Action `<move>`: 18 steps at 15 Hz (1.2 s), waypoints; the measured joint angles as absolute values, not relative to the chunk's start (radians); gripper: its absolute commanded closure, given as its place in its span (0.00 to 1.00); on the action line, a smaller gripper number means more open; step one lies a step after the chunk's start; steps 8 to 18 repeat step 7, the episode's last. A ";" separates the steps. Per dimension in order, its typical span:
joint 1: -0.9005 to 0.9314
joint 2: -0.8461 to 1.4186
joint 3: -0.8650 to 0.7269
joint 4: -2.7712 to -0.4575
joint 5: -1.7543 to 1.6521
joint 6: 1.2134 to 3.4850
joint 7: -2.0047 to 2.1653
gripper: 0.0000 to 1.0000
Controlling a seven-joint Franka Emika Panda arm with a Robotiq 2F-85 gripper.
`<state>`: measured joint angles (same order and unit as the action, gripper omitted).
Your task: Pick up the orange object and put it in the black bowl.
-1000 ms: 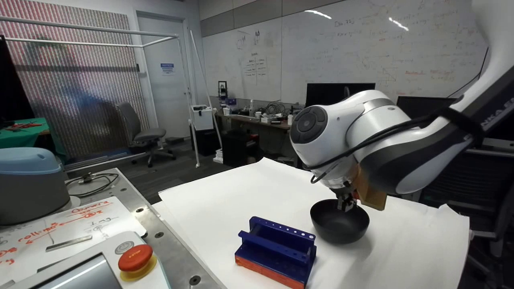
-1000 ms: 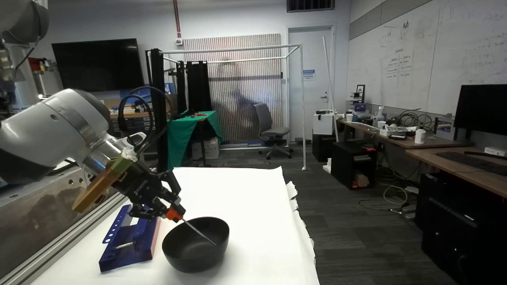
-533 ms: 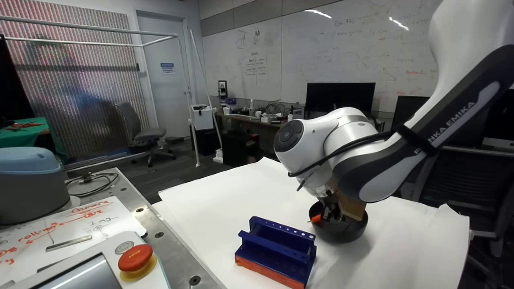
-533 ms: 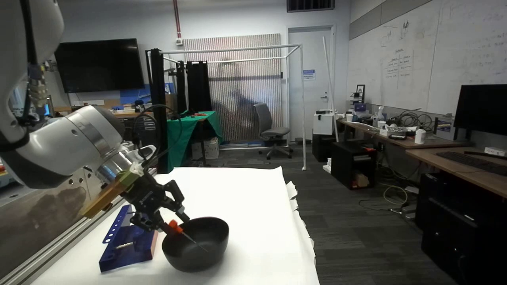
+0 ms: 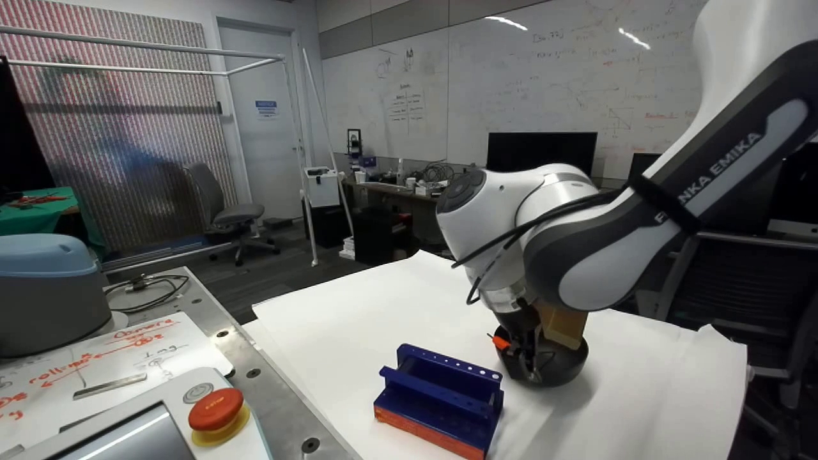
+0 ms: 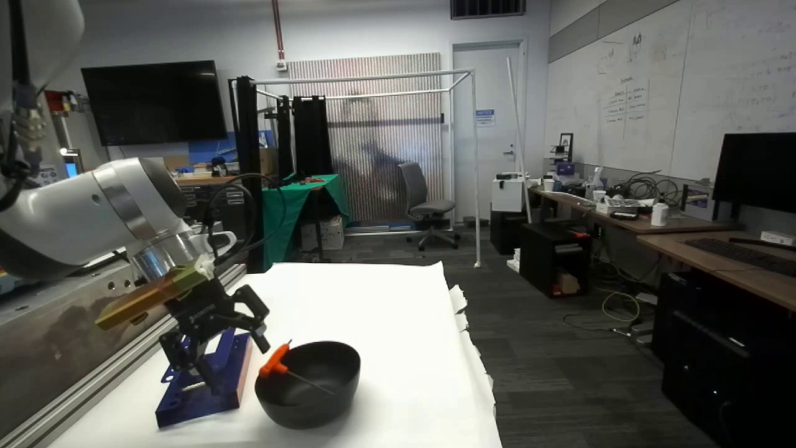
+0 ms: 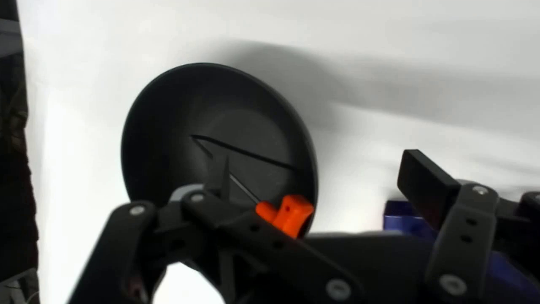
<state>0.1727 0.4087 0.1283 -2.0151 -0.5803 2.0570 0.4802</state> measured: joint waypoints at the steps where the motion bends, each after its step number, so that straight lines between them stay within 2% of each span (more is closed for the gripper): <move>1: 0.172 0.373 0.129 -2.045 -0.532 2.089 0.451 0.00; 7: 0.140 0.094 0.125 -2.248 -0.188 2.155 0.309 0.00; 18: 0.140 0.094 0.125 -2.248 -0.188 2.155 0.309 0.00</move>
